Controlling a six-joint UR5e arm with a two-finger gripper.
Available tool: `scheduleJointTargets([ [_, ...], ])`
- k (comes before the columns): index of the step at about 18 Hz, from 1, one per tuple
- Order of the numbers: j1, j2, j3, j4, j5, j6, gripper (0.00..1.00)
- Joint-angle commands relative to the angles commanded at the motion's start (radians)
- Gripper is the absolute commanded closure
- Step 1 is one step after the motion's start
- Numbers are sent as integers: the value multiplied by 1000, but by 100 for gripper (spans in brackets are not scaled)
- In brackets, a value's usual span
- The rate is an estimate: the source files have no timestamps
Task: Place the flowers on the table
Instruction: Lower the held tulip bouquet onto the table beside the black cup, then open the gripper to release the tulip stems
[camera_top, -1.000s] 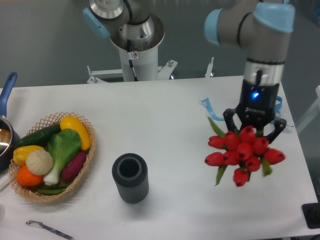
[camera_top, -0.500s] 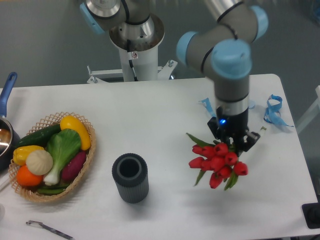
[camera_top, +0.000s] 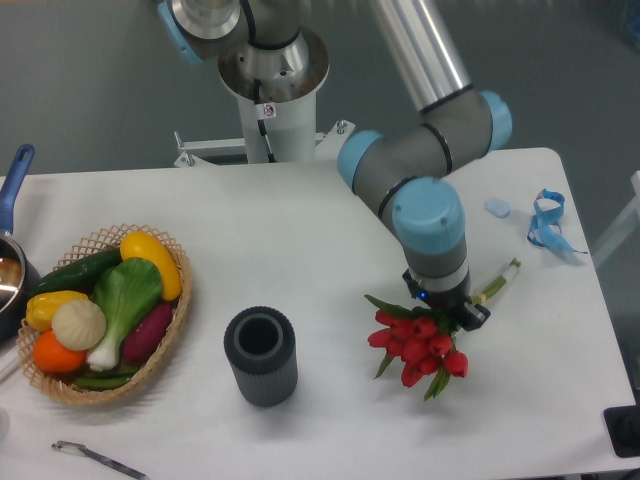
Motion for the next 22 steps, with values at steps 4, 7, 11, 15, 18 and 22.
scheduleJointTargets([
  [4, -3, -11, 3, 12, -6, -2, 60],
  [7, -3, -5, 20, 21, -11, 0, 36],
  [11, 1, 42, 19, 28, -52, 3, 0],
  [15, 55, 122, 44, 28, -228, 2, 0],
  [18, 119, 158, 54, 14, -297, 8, 0],
  [22, 225, 233, 41, -70, -410, 245, 0],
])
